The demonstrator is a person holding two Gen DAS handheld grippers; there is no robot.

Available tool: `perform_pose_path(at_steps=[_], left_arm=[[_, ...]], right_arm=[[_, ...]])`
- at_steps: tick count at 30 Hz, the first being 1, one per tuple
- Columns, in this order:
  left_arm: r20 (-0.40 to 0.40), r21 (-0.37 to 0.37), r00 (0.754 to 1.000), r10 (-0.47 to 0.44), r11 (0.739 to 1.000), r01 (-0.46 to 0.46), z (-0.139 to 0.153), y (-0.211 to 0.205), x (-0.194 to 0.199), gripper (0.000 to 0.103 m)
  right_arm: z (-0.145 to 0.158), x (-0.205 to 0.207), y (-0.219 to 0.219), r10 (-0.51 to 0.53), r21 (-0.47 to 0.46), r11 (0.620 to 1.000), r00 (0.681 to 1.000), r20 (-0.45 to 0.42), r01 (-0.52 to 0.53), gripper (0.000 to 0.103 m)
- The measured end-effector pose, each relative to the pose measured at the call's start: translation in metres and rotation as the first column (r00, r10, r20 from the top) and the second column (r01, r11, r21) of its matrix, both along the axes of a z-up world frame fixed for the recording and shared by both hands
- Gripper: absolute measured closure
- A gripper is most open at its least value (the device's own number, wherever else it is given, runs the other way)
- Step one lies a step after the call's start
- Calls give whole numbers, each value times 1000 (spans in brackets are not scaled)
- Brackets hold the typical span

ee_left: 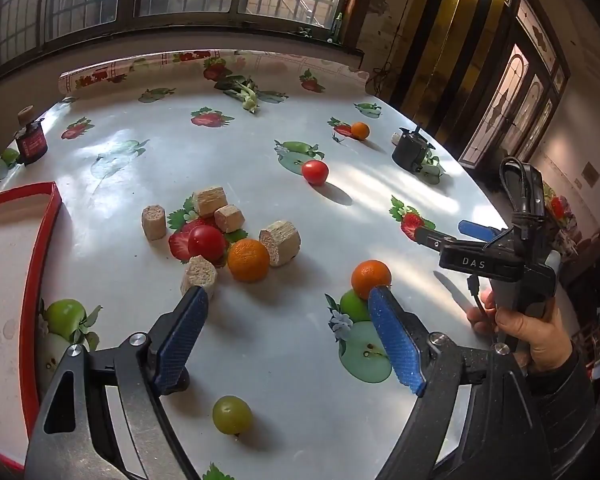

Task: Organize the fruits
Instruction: 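Move both tools over the table toward the loose fruits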

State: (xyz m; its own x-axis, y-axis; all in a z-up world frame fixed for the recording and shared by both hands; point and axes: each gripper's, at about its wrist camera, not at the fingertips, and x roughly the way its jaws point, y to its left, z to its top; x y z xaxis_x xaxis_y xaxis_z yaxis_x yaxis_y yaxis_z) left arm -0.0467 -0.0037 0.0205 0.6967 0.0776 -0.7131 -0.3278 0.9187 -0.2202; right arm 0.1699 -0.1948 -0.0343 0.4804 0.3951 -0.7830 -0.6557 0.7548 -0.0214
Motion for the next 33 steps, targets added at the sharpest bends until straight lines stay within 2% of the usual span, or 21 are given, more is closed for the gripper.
perform_pose_path(at_steps=[2,5,7,13,17,24,29,33], left_arm=[[-4,14,1000,4,1000,-4,0,-2,0,21],[-4,44,1000,13,999,-13,3,-5,0,21],[-1,44,1000,14,999,-14,6,-5,0,21],[6,83,1000,18,996,-18,15,-4,4,21],[7,109,1000,18,994,-18,19,-4,11,21],[-3,129,1000,18,992,-18,21,-5,32,21],[1,126,1000,9,992,-9,23,-9,42,21],[0,145,1000,3,989,-3,24,-14,47,21]], right_arm=[[17,-2,-14,-17,100,995,1000,-6,18,0],[29,8,-22,11,267,963,988,-151,30,0],[33,8,-18,55,332,943,972,-228,24,0],[40,-8,7,94,233,971,980,-174,-52,0],[41,-13,12,97,194,979,984,-152,-66,0],[42,-8,20,158,175,977,968,-196,-124,0],[47,-1,21,192,242,962,948,-254,-129,0],[55,3,19,155,219,970,966,-207,-109,0]])
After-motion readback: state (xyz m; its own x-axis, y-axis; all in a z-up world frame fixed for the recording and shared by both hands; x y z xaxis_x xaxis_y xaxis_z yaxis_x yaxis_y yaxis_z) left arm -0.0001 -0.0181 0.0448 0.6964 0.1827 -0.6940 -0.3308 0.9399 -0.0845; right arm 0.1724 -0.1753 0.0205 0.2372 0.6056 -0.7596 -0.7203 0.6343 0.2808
